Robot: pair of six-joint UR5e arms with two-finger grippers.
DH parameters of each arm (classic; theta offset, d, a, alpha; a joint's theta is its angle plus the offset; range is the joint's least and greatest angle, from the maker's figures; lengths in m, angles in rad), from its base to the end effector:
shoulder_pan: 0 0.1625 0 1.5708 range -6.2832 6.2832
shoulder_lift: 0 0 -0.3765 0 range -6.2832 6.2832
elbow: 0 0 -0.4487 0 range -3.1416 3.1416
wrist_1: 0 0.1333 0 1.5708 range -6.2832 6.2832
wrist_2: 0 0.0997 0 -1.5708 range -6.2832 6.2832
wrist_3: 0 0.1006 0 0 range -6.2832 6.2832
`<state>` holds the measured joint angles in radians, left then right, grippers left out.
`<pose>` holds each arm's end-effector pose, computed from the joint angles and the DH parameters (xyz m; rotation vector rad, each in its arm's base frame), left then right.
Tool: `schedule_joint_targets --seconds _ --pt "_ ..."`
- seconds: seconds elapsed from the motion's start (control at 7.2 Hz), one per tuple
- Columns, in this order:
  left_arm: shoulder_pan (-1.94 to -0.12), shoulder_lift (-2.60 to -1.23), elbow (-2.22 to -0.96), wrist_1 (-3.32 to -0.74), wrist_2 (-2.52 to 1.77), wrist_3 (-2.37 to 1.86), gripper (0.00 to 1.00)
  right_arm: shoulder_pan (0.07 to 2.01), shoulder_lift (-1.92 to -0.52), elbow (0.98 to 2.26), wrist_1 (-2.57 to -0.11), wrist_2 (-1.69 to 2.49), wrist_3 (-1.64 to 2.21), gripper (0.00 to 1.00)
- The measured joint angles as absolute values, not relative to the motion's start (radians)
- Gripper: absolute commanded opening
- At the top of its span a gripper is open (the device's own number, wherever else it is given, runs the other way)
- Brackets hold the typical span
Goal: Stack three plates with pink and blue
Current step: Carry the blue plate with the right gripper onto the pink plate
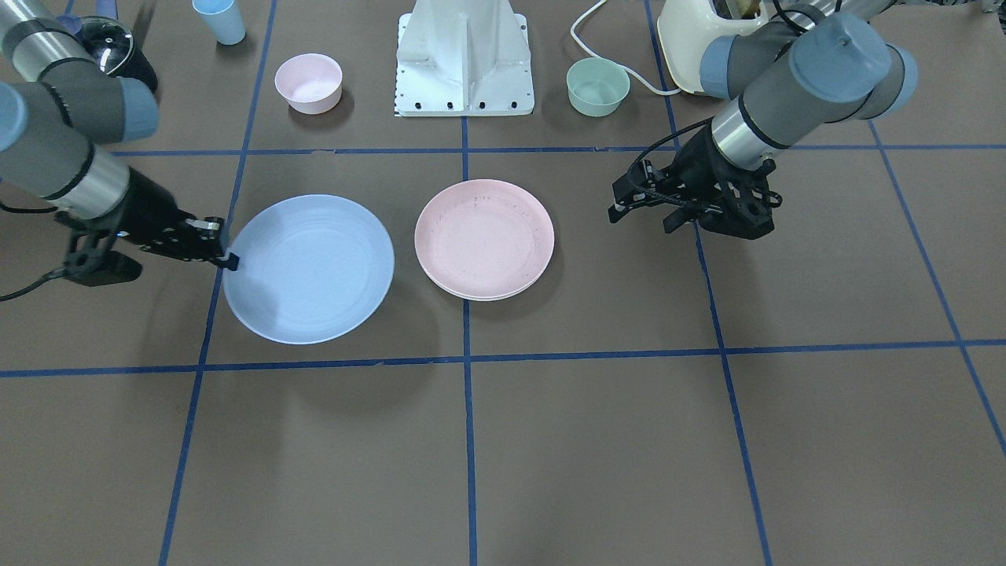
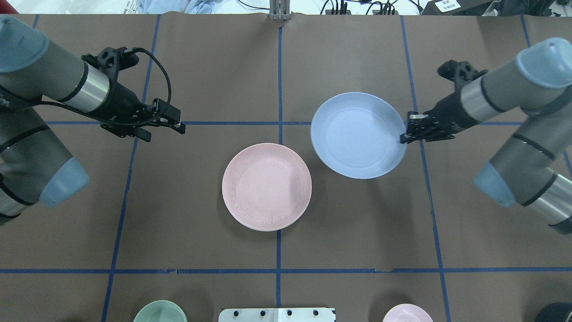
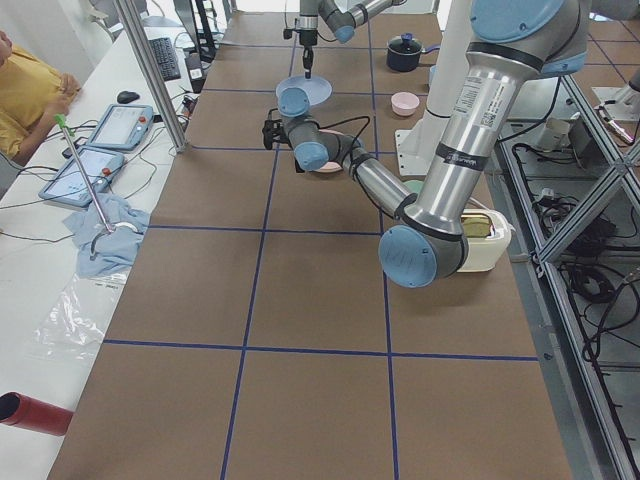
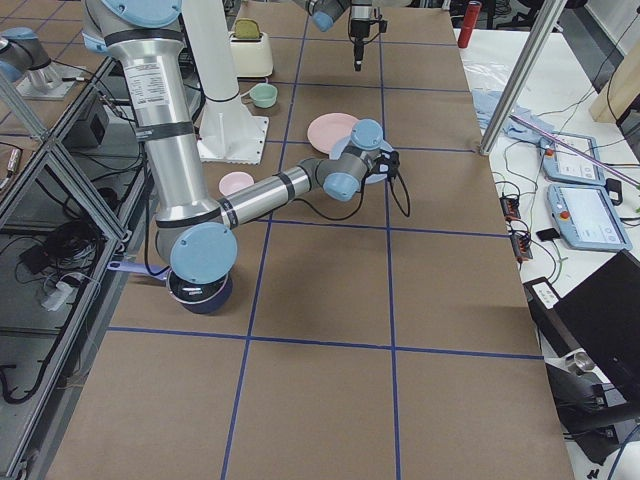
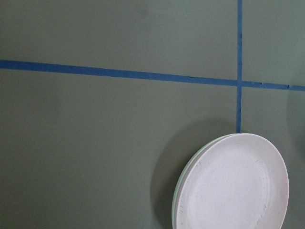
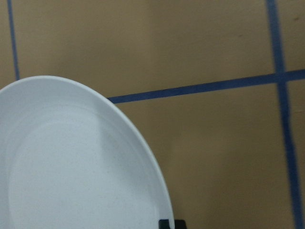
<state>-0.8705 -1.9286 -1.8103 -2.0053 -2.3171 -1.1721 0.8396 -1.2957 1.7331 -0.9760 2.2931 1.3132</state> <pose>0.3482 -0.5140 0.2151 0.0360 1.1839 -0.0307 -0.3674 -0.5096 0.2879 -0.0456 -1.1760 0.1409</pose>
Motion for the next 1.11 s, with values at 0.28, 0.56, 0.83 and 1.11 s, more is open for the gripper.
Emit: schedule_joint_targets --seconds 0.28,0.56,0.83,1.11 --pt "-0.928 -1.905 -1.803 -1.99 -2.345 -1.057 1.0 0.66 -1.215 1.771 -0.985 2.131 1.495 0.0" --pt "-0.944 -1.898 -1.799 -1.987 -2.359 -1.029 1.0 0.552 -1.165 1.776 -1.016 2.019 1.559 0.0" --pt "-0.945 -1.896 -1.798 -1.987 -2.36 -1.026 1.0 0.519 -1.144 1.768 -1.031 1.985 1.57 0.0" --pt "-0.945 -1.896 -1.798 -1.987 -2.361 -1.026 1.0 0.489 -1.14 1.762 -1.033 1.944 1.571 1.0"
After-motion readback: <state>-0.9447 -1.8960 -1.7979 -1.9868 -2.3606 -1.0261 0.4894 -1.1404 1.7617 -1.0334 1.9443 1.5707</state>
